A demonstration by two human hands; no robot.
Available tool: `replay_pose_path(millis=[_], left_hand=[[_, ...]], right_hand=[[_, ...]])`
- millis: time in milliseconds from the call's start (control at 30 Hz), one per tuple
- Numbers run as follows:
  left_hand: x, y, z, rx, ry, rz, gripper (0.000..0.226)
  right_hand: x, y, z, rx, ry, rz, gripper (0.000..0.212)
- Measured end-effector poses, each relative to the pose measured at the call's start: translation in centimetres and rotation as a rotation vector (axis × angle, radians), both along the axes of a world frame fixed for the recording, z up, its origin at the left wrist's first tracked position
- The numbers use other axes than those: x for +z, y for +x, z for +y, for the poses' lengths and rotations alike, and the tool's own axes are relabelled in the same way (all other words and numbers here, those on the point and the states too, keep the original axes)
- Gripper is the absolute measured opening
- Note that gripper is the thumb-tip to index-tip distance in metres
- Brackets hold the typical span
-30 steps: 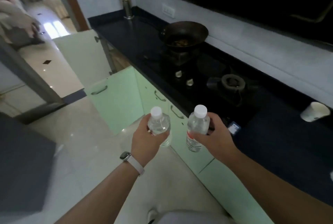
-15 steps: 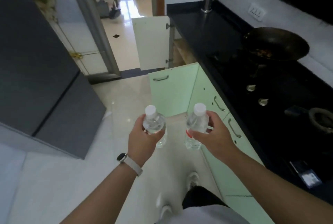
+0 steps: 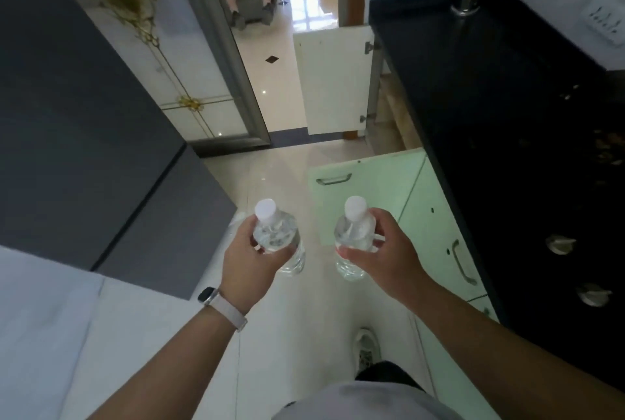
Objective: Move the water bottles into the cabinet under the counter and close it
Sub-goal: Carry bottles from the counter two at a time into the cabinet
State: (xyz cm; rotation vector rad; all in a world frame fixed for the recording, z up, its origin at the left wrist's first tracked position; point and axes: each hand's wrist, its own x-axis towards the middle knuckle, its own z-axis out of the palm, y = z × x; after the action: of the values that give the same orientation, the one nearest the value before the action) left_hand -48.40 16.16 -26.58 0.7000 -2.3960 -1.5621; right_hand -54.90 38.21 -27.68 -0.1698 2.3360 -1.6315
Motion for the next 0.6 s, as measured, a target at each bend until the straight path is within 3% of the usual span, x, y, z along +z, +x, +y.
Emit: replay_pose_path(millis=[267,600], left_hand=[[1.1,-5.3,-1.8,0.086,0.013,0.020,0.048],[-1.7,-11.2,-11.9,0.151,0.033,-0.007,0.056]], right_hand=[[1.0,-8.4,-2.5,0.072,0.009,0.061,0.056],[0.2,-15.8,-10.8,0.104,0.048,0.051,0.057]])
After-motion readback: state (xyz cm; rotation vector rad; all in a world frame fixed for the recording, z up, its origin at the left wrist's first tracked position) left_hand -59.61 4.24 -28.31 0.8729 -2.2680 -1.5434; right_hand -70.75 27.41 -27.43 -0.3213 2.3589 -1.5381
